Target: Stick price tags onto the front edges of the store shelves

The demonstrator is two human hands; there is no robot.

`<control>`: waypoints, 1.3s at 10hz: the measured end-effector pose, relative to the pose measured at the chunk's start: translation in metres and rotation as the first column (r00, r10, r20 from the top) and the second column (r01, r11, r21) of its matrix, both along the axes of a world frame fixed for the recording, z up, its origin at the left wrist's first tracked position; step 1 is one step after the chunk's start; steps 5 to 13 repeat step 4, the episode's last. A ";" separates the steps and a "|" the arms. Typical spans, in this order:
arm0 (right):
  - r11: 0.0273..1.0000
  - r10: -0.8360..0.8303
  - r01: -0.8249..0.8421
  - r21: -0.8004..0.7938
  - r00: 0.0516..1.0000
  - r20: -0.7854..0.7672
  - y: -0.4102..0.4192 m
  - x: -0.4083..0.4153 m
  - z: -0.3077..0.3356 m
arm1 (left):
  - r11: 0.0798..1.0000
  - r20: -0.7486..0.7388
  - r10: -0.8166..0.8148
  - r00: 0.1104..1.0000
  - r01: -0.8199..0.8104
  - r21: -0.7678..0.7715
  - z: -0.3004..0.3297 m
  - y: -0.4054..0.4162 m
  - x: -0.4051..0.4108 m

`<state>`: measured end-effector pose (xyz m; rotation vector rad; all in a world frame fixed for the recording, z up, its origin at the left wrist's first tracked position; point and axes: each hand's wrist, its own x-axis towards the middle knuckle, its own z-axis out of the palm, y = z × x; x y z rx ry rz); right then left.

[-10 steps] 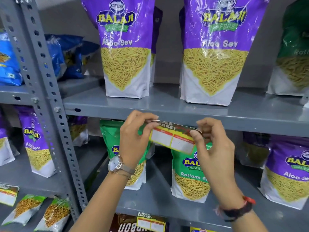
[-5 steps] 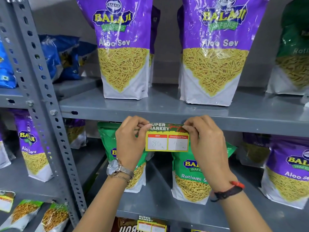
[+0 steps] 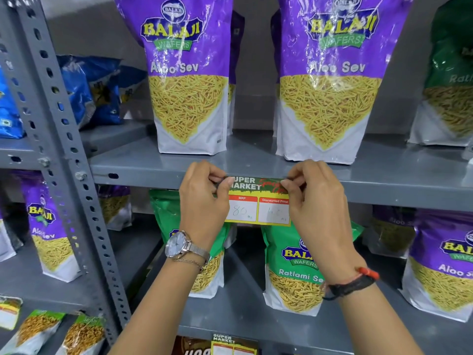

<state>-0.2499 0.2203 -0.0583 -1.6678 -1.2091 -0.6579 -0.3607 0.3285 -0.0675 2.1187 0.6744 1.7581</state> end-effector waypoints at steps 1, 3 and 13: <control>0.998 -0.066 0.066 0.018 0.998 0.002 0.002 0.002 0.002 | 0.992 -0.095 0.117 0.989 -0.113 0.047 0.004 0.008 -0.005; 0.993 0.050 -0.074 -0.093 0.969 -0.244 -0.004 0.013 0.023 | 0.999 -0.175 0.044 0.984 -0.046 -0.007 0.013 0.007 -0.010; 0.932 0.360 -0.320 0.169 0.874 -0.328 -0.033 0.014 0.047 | 0.990 -0.303 0.043 0.952 0.000 0.139 0.024 0.008 -0.015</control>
